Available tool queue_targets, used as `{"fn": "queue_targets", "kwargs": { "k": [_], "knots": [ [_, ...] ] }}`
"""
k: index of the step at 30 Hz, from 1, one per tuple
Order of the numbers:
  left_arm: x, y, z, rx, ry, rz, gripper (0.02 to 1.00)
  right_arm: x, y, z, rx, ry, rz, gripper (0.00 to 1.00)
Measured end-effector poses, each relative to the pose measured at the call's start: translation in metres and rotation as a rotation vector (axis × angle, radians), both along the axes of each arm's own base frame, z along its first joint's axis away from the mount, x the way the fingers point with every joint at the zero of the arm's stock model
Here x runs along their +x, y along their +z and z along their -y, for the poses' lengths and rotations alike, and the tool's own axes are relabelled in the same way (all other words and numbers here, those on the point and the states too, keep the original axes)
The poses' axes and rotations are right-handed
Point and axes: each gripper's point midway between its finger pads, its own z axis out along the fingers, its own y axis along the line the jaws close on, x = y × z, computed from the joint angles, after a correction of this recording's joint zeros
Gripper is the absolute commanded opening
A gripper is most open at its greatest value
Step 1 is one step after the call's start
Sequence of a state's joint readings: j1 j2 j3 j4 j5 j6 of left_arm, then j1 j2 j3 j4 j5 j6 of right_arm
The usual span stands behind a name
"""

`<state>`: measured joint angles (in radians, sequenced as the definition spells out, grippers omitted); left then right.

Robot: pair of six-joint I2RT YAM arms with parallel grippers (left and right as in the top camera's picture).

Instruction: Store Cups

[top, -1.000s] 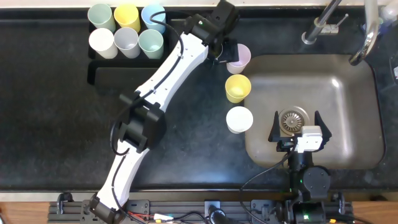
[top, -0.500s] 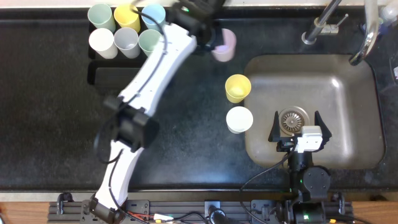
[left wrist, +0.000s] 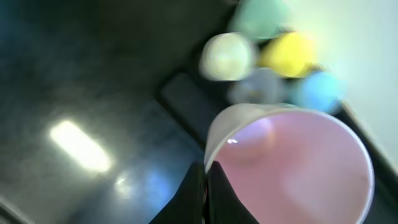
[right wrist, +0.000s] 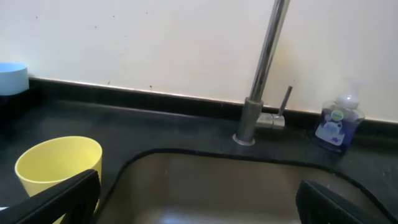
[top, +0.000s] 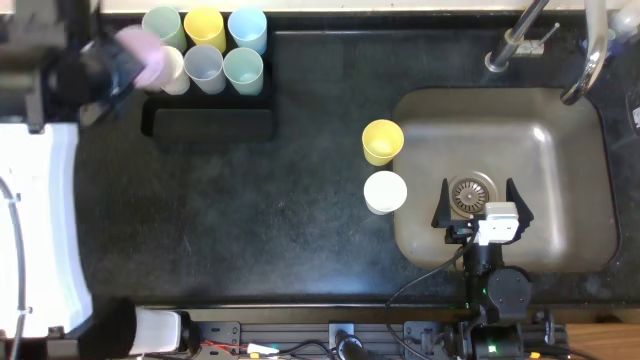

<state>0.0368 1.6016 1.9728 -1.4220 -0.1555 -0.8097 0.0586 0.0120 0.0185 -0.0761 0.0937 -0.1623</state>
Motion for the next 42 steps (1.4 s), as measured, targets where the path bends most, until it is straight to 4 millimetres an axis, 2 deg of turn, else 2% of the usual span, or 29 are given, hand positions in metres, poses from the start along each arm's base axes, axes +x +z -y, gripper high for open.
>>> {"fn": "queue_targets", "kwargs": {
  "k": [3, 5, 8, 13, 22, 26, 31, 37, 42],
  "knots": [
    [-0.012, -0.049, -0.021, -0.018, 0.069, -0.140, 0.036, 0.000, 0.000, 0.000, 0.000, 0.000, 0.000, 0.996],
    [-0.009, -0.077, -0.027, -0.028, 0.088, -0.201, 0.036, 0.000, 0.000, 0.000, 0.000, 0.000, 0.000, 0.998],
    [0.000, -0.100, -0.030, -0.034, 0.095, -0.216, 0.036, 0.000, 0.000, 0.000, -0.001, 0.000, 0.000, 0.998],
    [0.009, -0.109, -0.031, -0.036, 0.097, -0.183, 0.036, 0.000, 0.000, 0.000, 0.000, 0.000, -0.001, 0.998],
    [0.016, -0.143, -0.033, -0.051, 0.134, -0.169, 0.036, 0.000, 0.000, 0.000, 0.000, 0.000, 0.000, 0.996],
    [0.015, -0.148, -0.034, -0.053, 0.141, -0.175, 0.036, 0.000, 0.000, 0.000, 0.000, 0.000, 0.000, 0.996],
    [0.026, -0.150, -0.036, -0.052, 0.144, -0.143, 0.034, 0.000, 0.000, 0.000, 0.000, 0.000, 0.000, 0.998],
    [0.032, -0.173, -0.037, -0.056, 0.147, -0.190, 0.036, 0.000, 0.000, 0.000, 0.000, 0.000, 0.000, 0.998],
    [0.033, -0.182, -0.041, -0.058, 0.156, -0.214, 0.036, 0.000, 0.000, 0.000, 0.000, 0.000, 0.000, 0.998]
  ]
}}
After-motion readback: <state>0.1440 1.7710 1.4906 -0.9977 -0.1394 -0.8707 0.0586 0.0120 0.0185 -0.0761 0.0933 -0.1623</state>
